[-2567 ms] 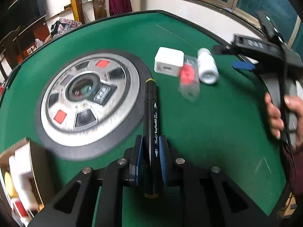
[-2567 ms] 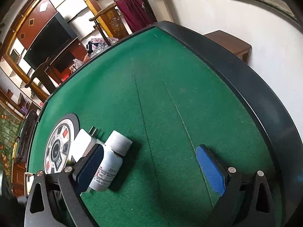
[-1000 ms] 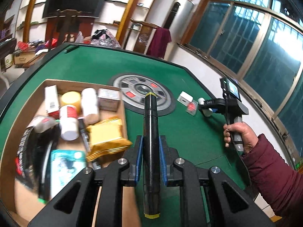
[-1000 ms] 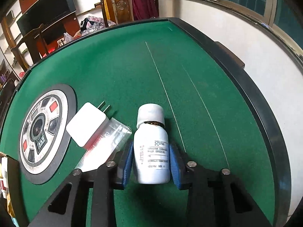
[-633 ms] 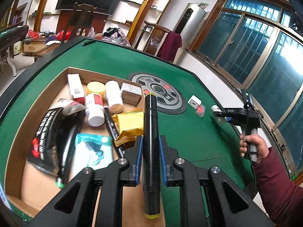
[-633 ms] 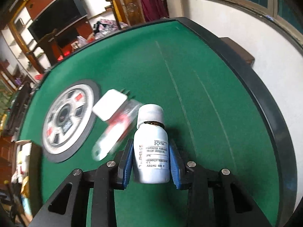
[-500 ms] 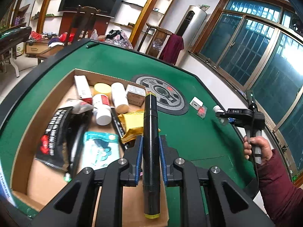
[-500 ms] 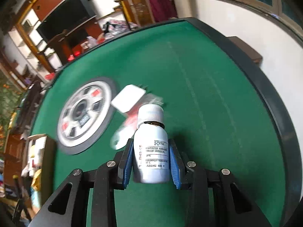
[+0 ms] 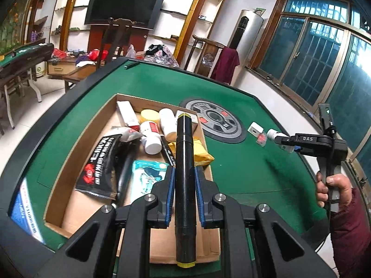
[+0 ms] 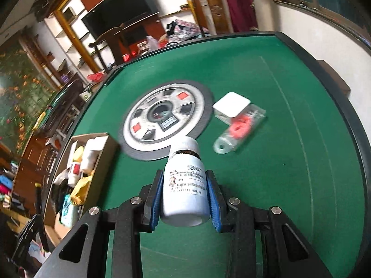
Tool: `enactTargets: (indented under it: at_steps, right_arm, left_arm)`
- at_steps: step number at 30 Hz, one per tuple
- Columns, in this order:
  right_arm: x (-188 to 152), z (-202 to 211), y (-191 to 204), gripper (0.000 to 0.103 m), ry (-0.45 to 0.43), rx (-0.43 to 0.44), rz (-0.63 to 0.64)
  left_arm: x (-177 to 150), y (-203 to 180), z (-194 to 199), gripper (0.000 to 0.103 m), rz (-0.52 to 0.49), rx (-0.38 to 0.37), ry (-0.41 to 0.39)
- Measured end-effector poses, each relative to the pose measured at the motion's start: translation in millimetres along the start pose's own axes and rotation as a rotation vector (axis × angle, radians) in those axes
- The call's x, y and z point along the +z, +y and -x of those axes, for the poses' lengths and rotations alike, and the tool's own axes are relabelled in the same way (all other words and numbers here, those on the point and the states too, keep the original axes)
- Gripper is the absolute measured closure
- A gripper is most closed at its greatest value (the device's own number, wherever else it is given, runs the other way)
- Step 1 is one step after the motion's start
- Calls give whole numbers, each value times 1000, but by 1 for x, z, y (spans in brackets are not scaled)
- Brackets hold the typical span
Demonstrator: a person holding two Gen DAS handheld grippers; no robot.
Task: Organize objects
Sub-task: 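Carry the marker and the pill bottle over the box with both grippers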
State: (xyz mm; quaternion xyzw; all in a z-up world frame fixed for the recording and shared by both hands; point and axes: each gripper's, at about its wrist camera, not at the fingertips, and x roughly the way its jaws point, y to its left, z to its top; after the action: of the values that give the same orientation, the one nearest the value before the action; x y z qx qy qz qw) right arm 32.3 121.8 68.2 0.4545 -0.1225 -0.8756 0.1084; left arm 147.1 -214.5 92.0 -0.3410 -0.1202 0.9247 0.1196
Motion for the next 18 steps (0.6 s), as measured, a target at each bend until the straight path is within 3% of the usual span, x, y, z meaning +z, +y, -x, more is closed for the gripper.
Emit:
enactTargets:
  at_steps: [11,18]
  right_arm:
    - [-8,-5,80,65,28,94,135]
    - [-21,-19,146,65,75,166,244]
  left_arm:
    - [4,11,18,87,-37,172,-31]
    - [1,29,20,87,-28,232,-19]
